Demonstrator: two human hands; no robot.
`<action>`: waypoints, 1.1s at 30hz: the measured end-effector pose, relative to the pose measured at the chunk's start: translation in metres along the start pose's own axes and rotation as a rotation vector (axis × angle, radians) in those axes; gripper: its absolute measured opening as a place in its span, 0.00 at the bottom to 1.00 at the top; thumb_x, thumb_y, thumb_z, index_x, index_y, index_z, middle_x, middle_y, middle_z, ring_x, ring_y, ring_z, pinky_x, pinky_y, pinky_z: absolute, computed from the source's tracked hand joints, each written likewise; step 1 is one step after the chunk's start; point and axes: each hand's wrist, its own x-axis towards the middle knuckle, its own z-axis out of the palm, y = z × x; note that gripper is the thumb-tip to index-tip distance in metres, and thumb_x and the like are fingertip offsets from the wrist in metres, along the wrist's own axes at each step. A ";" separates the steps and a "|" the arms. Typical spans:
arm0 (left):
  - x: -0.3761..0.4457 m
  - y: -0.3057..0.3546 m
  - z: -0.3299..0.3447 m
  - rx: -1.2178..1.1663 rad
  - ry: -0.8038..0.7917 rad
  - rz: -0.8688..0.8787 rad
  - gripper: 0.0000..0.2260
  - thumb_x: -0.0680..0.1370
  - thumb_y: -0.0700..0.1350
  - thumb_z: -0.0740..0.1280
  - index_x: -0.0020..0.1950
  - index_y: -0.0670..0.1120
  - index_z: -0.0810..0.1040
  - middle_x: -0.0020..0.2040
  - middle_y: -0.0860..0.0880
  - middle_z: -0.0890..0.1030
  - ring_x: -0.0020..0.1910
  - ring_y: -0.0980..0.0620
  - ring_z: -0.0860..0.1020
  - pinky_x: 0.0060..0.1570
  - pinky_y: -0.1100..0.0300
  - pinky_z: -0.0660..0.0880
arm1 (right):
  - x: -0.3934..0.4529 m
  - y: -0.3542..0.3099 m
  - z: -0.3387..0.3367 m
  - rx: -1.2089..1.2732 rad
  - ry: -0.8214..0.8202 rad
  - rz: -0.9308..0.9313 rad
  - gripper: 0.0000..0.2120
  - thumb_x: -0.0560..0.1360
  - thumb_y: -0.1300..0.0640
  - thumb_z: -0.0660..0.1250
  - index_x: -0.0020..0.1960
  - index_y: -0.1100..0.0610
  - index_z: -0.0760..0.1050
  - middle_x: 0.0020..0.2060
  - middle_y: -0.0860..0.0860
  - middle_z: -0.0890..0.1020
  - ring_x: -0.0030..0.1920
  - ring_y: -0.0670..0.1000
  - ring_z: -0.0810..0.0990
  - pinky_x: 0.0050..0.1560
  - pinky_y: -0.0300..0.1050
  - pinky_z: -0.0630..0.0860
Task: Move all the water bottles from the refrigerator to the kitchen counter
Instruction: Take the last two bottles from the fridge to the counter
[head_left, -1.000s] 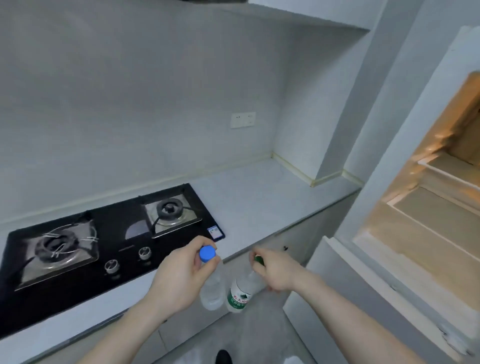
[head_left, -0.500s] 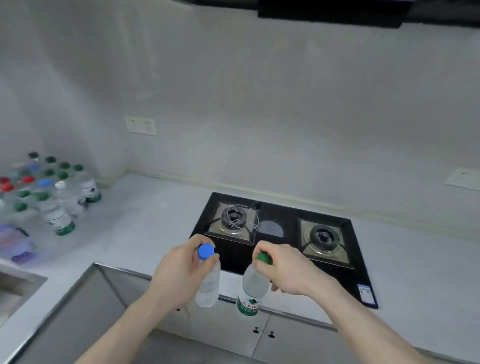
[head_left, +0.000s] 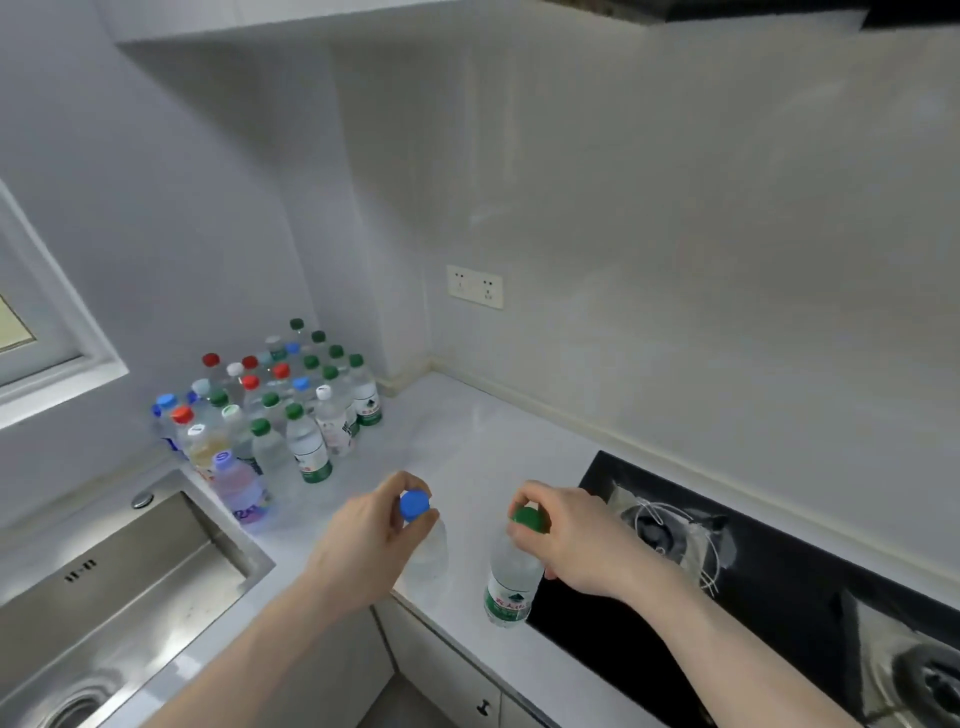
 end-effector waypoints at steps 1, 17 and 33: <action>0.012 -0.010 -0.006 0.026 0.021 -0.019 0.05 0.81 0.57 0.65 0.52 0.59 0.71 0.30 0.52 0.72 0.30 0.54 0.70 0.30 0.60 0.63 | 0.025 -0.005 0.001 -0.004 -0.013 -0.024 0.08 0.78 0.41 0.64 0.51 0.45 0.73 0.41 0.46 0.81 0.39 0.49 0.83 0.50 0.52 0.81; 0.160 -0.105 -0.045 0.267 -0.050 -0.010 0.09 0.83 0.58 0.60 0.59 0.56 0.69 0.39 0.53 0.79 0.39 0.51 0.75 0.36 0.55 0.70 | 0.210 -0.046 0.017 0.005 -0.081 0.003 0.06 0.77 0.41 0.65 0.48 0.42 0.73 0.42 0.46 0.82 0.40 0.49 0.84 0.48 0.52 0.81; 0.298 -0.199 -0.035 0.435 -0.222 0.111 0.11 0.84 0.56 0.58 0.64 0.54 0.68 0.50 0.50 0.81 0.52 0.45 0.77 0.55 0.51 0.68 | 0.359 -0.061 0.051 0.005 -0.086 0.149 0.05 0.77 0.44 0.64 0.51 0.43 0.74 0.44 0.44 0.82 0.44 0.51 0.84 0.49 0.48 0.79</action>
